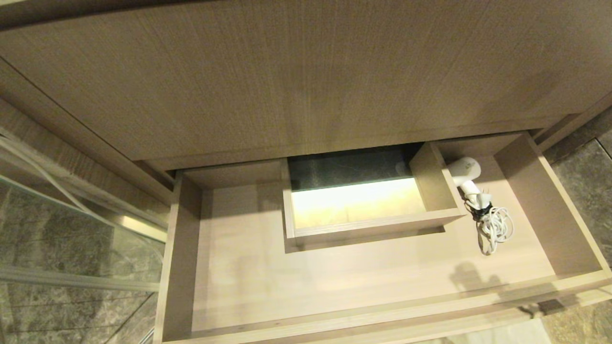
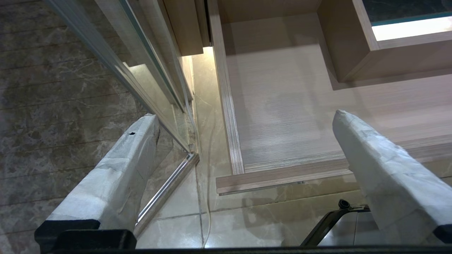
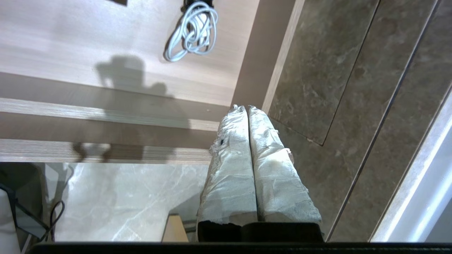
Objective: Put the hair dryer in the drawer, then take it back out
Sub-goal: Close the drawer
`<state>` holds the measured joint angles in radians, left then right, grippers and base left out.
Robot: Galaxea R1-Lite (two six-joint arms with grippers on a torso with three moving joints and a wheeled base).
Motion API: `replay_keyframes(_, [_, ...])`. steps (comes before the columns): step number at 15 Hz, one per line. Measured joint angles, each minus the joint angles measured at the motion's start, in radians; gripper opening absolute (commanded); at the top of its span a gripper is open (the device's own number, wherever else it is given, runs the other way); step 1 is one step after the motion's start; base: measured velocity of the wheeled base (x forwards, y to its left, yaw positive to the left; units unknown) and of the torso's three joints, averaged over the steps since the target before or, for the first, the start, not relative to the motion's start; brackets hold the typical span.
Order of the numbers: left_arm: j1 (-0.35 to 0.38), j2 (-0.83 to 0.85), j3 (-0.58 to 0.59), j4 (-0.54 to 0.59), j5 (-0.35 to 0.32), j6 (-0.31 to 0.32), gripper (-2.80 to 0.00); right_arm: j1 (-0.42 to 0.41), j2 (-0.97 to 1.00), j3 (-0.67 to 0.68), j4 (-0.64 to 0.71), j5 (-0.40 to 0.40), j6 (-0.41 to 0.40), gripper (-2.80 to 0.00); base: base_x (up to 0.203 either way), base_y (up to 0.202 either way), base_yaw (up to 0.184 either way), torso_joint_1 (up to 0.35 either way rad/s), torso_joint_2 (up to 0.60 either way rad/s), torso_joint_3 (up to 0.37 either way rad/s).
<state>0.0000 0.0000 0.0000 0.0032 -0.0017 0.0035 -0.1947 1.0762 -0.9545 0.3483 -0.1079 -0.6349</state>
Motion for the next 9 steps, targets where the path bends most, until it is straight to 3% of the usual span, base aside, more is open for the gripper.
replay_keyframes(6, [0.0, 0.0, 0.0, 0.0, 0.0, -0.001, 0.0, 0.0, -0.159, 0.065, 0.128, 0.006, 0.003, -2.8, 0.0, 0.0, 0.0, 0.0, 0.0, 0.0])
replay_keyframes(9, [0.0, 0.0, 0.0, -0.001, 0.0, -0.001, 0.0, -0.041, -0.269, 0.137, 0.172, -0.006, 0.003, -2.8, 0.0, 0.0, 0.0, 0.0, 0.0, 0.0])
